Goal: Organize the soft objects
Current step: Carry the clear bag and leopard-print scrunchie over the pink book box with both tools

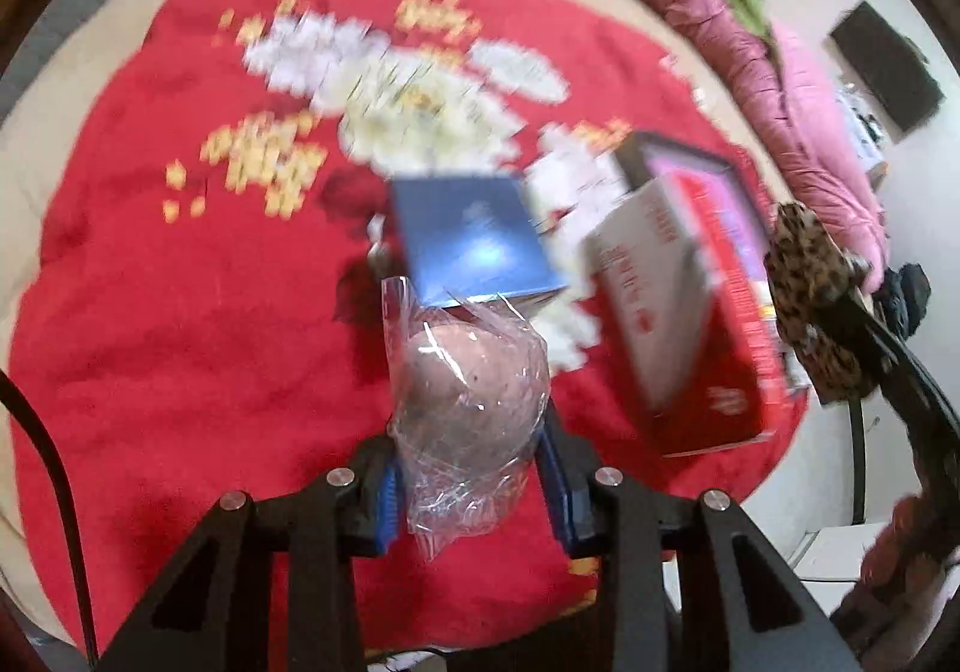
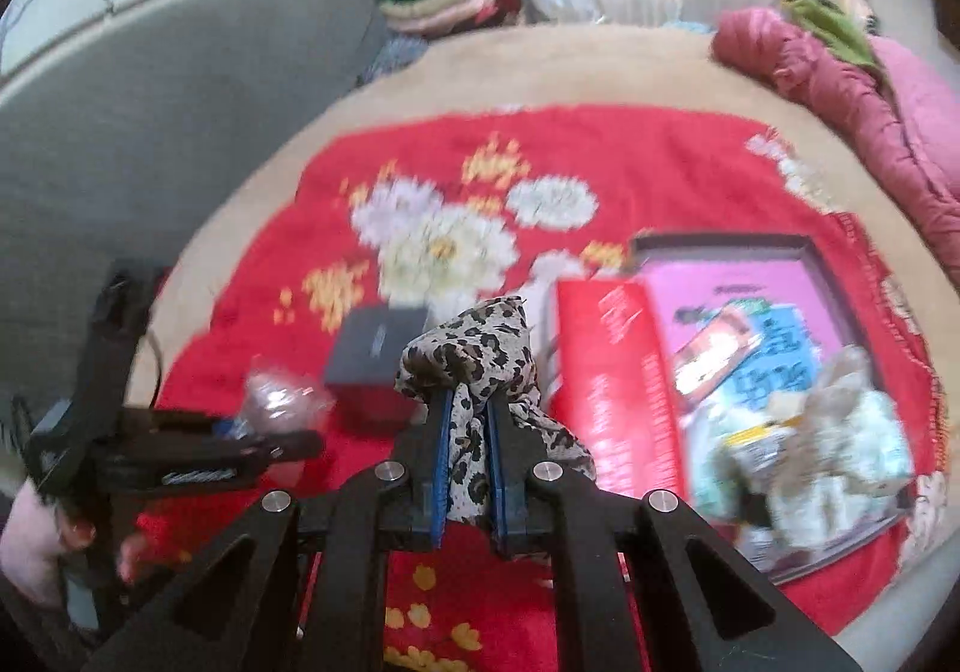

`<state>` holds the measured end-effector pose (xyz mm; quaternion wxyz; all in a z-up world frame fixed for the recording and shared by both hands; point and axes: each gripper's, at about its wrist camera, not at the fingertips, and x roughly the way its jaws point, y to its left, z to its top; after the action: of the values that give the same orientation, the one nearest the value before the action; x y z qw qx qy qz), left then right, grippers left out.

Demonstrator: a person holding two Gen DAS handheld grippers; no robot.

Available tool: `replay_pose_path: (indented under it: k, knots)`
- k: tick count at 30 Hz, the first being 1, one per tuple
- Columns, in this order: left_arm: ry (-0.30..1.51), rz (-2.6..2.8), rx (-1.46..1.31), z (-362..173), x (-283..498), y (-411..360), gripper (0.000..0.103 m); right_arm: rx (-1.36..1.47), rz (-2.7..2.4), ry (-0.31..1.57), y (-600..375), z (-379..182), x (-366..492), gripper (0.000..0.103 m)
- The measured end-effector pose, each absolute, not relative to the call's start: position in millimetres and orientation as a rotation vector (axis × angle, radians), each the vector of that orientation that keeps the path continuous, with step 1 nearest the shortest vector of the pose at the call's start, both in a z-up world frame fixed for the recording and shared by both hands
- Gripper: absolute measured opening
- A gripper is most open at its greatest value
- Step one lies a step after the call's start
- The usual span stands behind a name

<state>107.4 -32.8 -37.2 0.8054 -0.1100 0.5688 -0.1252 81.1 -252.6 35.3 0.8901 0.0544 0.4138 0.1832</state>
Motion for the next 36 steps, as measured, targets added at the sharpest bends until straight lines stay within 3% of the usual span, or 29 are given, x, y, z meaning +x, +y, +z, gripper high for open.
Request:
replay_pose_path:
  k: [8, 14, 24, 36]
  knots:
    - [1.095, -0.410, -0.142, 37.3, 116.4, -103.5, 0.038, 0.213, 0.243, 0.757, -338.4, 78.4, 74.2, 0.011]
    - [1.061, -0.492, -0.067, 59.3, 128.7, -170.9, 0.038, 0.237, 0.150, 0.722, -396.7, 93.0, 67.6, 0.011]
    - [1.083, -0.549, 0.053, 48.1, 140.6, -257.4, 0.038, 0.272, 0.098, 0.728, -450.2, 84.2, 71.4, 0.011]
    - [1.139, -0.556, 0.119, 13.3, 153.6, -292.4, 0.039, 0.241, 0.102, 0.828, -453.5, 40.4, 92.4, 0.012]
